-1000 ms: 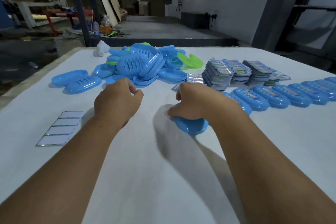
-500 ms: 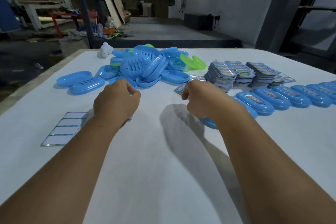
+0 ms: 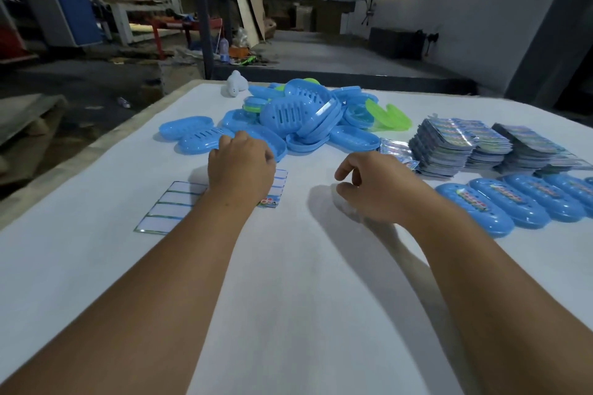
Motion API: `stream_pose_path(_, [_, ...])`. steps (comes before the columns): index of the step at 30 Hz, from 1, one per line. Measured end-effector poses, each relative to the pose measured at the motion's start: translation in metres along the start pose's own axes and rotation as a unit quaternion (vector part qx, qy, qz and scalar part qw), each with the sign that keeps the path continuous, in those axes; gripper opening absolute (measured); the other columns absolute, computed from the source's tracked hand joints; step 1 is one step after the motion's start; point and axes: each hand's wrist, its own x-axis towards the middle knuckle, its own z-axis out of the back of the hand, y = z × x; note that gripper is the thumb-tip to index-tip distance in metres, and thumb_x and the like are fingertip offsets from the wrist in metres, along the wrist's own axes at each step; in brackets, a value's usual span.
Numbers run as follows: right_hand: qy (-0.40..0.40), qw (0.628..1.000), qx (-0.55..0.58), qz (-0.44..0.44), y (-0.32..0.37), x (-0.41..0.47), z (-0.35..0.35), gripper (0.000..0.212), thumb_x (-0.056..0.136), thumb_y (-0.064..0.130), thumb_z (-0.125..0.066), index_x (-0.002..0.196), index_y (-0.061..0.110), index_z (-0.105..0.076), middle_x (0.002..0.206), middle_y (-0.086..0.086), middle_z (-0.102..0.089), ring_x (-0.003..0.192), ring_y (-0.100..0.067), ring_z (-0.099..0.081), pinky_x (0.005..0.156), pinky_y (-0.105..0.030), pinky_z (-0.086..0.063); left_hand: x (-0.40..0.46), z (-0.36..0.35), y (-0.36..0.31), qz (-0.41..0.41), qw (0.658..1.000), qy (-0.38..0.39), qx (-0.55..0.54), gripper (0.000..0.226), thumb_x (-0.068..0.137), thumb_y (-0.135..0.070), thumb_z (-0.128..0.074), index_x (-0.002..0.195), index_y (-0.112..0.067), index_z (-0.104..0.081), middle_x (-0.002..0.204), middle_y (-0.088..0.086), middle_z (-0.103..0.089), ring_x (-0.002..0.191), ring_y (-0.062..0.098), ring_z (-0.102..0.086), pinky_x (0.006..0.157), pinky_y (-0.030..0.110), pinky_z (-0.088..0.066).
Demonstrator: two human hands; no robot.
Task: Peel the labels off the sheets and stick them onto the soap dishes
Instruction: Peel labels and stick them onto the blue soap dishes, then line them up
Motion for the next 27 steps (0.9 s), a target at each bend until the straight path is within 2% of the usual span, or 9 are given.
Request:
stream_pose_path(5, [-0.01,1.0,0.014,0.018,-0.001,0.001,-0.002,0.018,0.093,0.032,-0.064,0.111,0.028,-0.066,0.083,0.016,-0.058,0.071,0.002,-0.047,0.058,-0.015,-0.031,0.001,-0.002,-0.002,-0.028,0.999,-0.013,0.011,0.017,0.097,-0.037,-0.056,0.098,-0.027,-0.07,0.108,0.0,-0.06,0.109,0.027,-0.049,0.08,0.034,-0.034])
stream_pose_path(9, [-0.021,0.999,0.028,0.024,0.002,0.002,-0.003,0.02,0.095,0.03,-0.063,0.114,0.026,-0.067,0.085,0.016,-0.058,0.074,-0.002,-0.049,0.06,-0.017,-0.034,0.002,0.001,-0.004,-0.037,0.998,-0.051,-0.021,0.011,0.099,-0.029,-0.054,0.096,-0.022,-0.062,0.101,0.0,-0.065,0.1,0.025,-0.051,0.077,0.035,-0.033])
stream_pose_path(11, [-0.039,0.998,0.034,0.028,0.004,0.001,-0.003,0.024,0.096,0.03,-0.063,0.119,0.027,-0.066,0.092,0.014,-0.058,0.08,-0.008,-0.051,0.065,-0.026,-0.035,0.003,0.004,-0.006,-0.037,0.99,-0.105,-0.087,0.012,0.101,-0.028,-0.052,0.098,-0.018,-0.058,0.094,0.003,-0.066,0.09,0.024,-0.053,0.074,0.038,-0.038])
stream_pose_path(13, [-0.067,0.996,0.041,0.035,0.005,0.001,-0.002,0.03,0.096,0.031,-0.064,0.126,0.028,-0.062,0.101,0.01,-0.058,0.085,-0.012,-0.051,0.074,-0.027,-0.035,0.003,0.009,-0.01,-0.031,0.968,-0.138,-0.209,0.015,0.102,-0.028,-0.052,0.099,-0.015,-0.058,0.091,0.001,-0.066,0.084,0.021,-0.057,0.072,0.036,-0.045])
stream_pose_path(17, [-0.145,0.983,0.104,0.033,0.002,0.002,0.001,0.048,0.09,0.038,-0.072,0.135,0.031,-0.055,0.118,0.007,-0.058,0.094,-0.011,-0.055,0.085,-0.029,-0.043,0.003,0.017,-0.023,0.044,0.88,-0.081,-0.466,0.014,0.1,-0.031,-0.057,0.098,-0.017,-0.06,0.087,-0.011,-0.065,0.08,0.004,-0.063,0.067,0.011,-0.047])
stream_pose_path(19, [-0.174,0.973,0.15,0.036,0.001,0.001,0.002,0.059,0.086,0.042,-0.077,0.139,0.033,-0.052,0.128,0.008,-0.057,0.105,-0.011,-0.057,0.095,-0.033,-0.046,0.003,0.018,-0.03,0.103,0.818,-0.01,-0.566,0.019,0.1,-0.029,-0.058,0.101,-0.013,-0.067,0.083,-0.007,-0.07,0.074,0.004,-0.067,0.065,0.016,-0.05])
stream_pose_path(22, [-0.162,0.968,0.184,0.059,0.001,0.0,0.001,0.077,0.079,0.049,-0.081,0.146,0.037,-0.044,0.144,0.013,-0.052,0.126,-0.008,-0.05,0.105,-0.032,-0.042,-0.003,0.019,-0.04,0.159,0.702,0.097,-0.687,0.019,0.101,-0.025,-0.058,0.097,-0.011,-0.07,0.072,-0.004,-0.072,0.061,0.003,-0.064,0.056,0.02,-0.049])
stream_pose_path(25, [-0.143,0.974,0.161,0.068,0.002,0.002,-0.001,0.081,0.075,0.054,-0.083,0.144,0.04,-0.043,0.128,0.02,-0.053,0.113,-0.005,-0.051,0.092,-0.023,-0.041,-0.011,0.021,-0.046,0.193,0.605,0.166,-0.755,0.012,0.1,-0.021,-0.059,0.099,-0.012,-0.067,0.079,0.001,-0.076,0.066,0.008,-0.067,0.056,0.02,-0.051])
stream_pose_path(27, [-0.142,0.977,0.15,0.061,0.001,0.004,-0.001,0.081,0.072,0.053,-0.086,0.142,0.039,-0.046,0.116,0.02,-0.054,0.102,-0.005,-0.054,0.081,-0.018,-0.039,-0.014,0.022,-0.047,0.206,0.577,0.188,-0.768,0.01,0.099,-0.019,-0.06,0.101,-0.012,-0.066,0.08,0.002,-0.076,0.067,0.009,-0.069,0.058,0.02,-0.053])
